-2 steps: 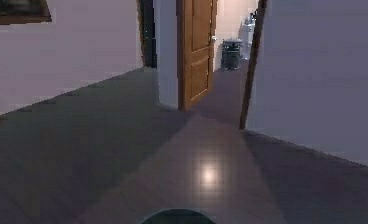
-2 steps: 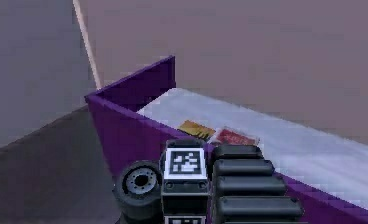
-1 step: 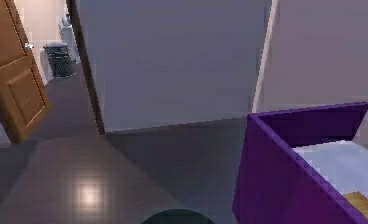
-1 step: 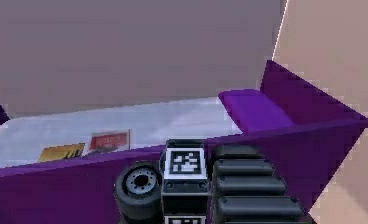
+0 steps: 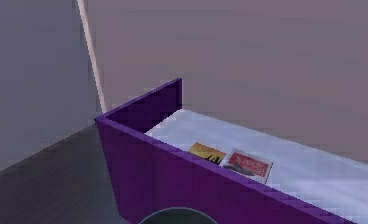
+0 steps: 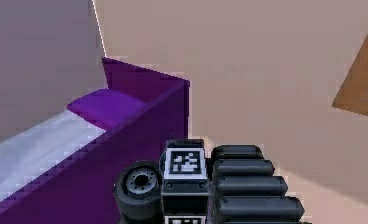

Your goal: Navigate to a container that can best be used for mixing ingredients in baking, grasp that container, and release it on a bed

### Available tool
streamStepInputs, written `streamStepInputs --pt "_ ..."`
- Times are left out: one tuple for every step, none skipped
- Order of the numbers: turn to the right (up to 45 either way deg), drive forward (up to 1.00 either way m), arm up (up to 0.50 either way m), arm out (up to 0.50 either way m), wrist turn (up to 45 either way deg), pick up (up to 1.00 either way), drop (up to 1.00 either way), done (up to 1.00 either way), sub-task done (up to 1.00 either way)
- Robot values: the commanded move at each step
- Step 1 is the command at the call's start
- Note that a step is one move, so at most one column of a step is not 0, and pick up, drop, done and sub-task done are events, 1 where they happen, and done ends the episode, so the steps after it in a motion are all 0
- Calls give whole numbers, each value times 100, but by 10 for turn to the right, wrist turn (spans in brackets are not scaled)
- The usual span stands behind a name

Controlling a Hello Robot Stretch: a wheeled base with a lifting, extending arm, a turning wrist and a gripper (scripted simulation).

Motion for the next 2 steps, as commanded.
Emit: streamStepInputs --pt "150 0 0 0 0 0 0 0 0" --pt "-450 0 0 0 0 0 0 0 0"
